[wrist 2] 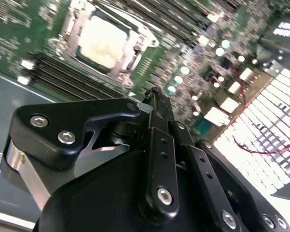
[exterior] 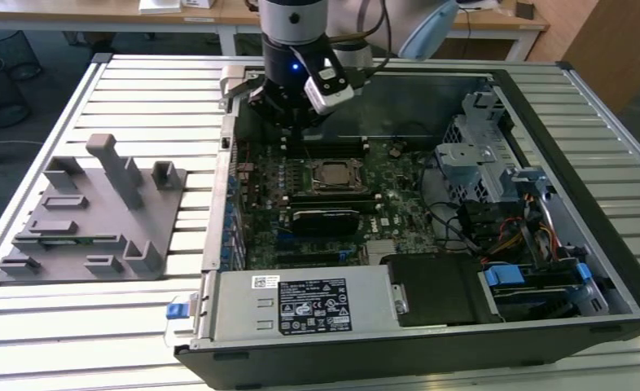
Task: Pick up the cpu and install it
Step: 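Install the first cpu locking lever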
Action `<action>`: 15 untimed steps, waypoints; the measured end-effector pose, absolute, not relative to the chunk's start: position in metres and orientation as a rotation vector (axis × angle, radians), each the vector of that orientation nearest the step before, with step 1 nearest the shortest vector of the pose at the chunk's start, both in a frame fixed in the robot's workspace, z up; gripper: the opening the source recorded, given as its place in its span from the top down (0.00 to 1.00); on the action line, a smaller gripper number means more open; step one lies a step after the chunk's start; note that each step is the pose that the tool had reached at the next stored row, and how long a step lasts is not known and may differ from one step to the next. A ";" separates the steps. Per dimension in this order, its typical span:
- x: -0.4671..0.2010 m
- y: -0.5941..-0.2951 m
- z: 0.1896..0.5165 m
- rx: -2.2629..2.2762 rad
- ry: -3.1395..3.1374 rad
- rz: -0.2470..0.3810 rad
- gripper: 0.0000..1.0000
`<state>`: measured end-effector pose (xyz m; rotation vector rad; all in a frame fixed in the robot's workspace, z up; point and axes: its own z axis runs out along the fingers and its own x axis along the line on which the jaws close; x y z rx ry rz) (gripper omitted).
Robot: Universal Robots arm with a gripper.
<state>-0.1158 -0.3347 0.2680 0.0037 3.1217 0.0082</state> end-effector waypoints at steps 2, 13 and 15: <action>-0.120 -0.334 0.267 0.003 3.121 0.009 0.89; -0.124 -0.316 0.260 0.001 3.122 0.008 0.89; -0.124 -0.313 0.259 0.000 3.122 0.008 0.89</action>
